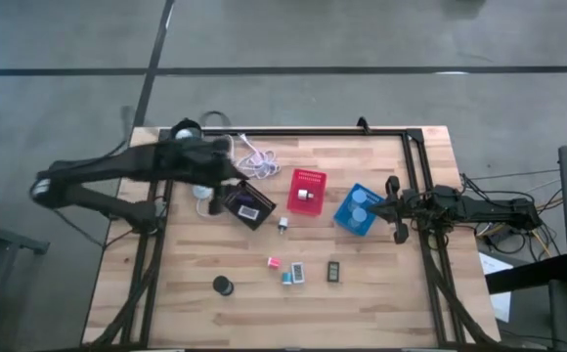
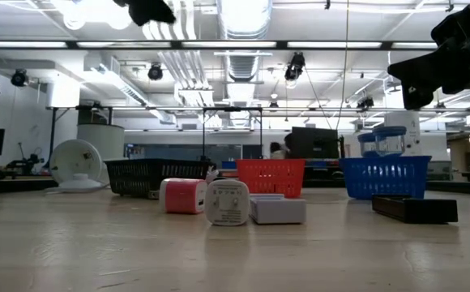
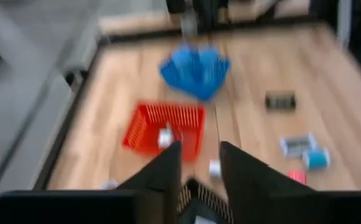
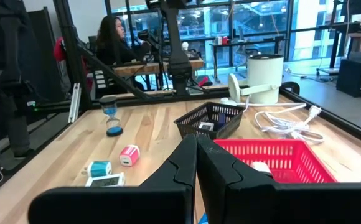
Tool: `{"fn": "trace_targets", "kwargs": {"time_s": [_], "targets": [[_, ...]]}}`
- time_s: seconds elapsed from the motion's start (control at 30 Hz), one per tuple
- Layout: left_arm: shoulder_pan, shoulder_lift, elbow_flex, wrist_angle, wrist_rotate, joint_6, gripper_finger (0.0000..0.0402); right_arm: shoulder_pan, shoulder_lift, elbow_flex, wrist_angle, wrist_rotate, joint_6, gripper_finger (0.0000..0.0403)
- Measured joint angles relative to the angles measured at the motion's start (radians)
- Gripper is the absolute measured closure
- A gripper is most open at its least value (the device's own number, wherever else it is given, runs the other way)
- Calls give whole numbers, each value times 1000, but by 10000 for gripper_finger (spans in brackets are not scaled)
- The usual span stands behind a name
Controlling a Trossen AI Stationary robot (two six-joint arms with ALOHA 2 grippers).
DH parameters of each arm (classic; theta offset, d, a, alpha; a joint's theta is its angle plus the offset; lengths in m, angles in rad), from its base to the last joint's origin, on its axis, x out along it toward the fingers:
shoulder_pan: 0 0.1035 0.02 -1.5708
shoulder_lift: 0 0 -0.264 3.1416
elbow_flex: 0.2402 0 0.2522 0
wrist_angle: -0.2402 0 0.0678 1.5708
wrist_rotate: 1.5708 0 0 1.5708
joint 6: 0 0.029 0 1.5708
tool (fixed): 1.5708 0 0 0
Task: Pick & Place Office items
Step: Put the pink charger adapter into the red basket
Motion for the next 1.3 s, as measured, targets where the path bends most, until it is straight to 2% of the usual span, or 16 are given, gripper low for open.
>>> {"fn": "trace_targets", "kwargs": {"time_s": [0.13, 0.2, 0.43, 0.63, 0.77, 1.3], "targets": [[0, -211, -226, 252, -3, -68, 368, 0, 0, 0, 1, 0, 0, 394], [-1, -296, -336, 377, 1, -108, 392, 0, 0, 0, 3, 0, 0, 394], [-3, -513, -710, 716, 29, -195, 397, 0, 0, 0, 5, 1, 0, 394], [-3, -601, -947, 976, 38, -232, 399, 0, 0, 0, 5, 2, -2, 394], [-3, -634, -1018, 1054, 38, -245, 399, 0, 0, 0, 4, 2, -4, 394], [-3, -692, -1099, 1106, 39, -271, 400, 0, 0, 0, 4, 2, -4, 394]]}}
